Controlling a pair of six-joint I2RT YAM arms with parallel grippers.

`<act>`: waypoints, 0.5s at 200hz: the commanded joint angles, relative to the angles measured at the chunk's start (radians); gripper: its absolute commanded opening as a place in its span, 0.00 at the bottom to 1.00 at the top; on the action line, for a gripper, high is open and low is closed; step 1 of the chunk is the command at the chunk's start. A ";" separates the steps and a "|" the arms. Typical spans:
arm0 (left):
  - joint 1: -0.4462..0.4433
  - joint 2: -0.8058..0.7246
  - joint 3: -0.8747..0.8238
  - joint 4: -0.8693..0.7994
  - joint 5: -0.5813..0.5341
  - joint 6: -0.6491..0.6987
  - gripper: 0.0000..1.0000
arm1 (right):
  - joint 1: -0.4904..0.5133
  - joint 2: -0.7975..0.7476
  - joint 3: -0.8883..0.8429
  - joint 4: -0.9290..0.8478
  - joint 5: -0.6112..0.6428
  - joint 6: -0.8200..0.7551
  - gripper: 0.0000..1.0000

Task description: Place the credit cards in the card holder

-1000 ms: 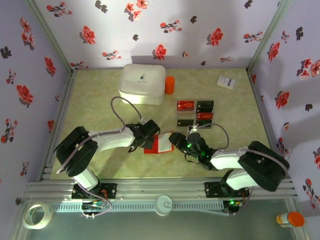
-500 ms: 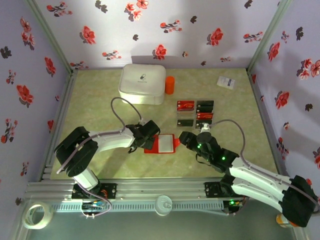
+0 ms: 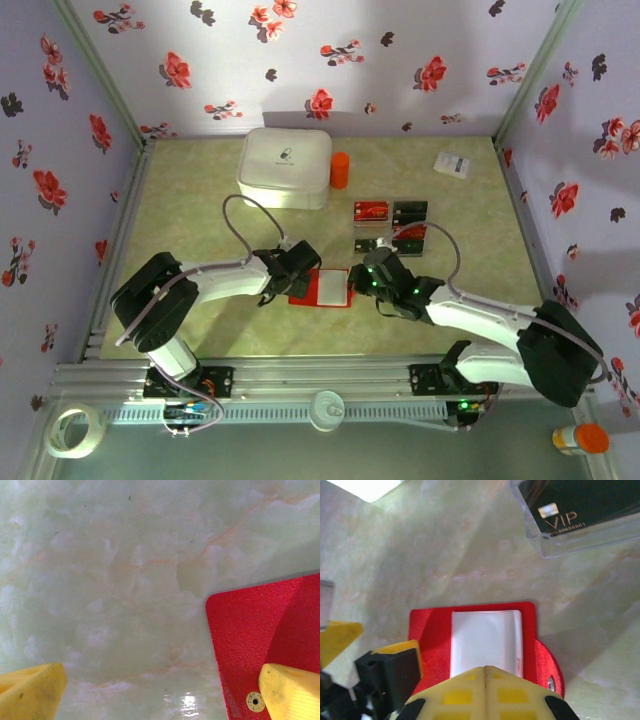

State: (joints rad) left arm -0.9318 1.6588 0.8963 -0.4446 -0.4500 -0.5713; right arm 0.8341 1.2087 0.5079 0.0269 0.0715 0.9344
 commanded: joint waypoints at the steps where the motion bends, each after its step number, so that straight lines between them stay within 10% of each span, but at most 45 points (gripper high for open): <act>1: -0.008 0.015 -0.006 -0.009 -0.026 -0.033 1.00 | -0.018 0.045 -0.006 0.015 -0.007 -0.026 0.02; 100: -0.021 -0.012 -0.046 -0.038 -0.046 -0.120 1.00 | -0.127 0.139 -0.147 0.173 -0.104 -0.044 0.00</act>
State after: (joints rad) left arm -0.9455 1.6558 0.8818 -0.4374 -0.4686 -0.6514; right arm 0.7128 1.3300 0.3920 0.1463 0.0036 0.9077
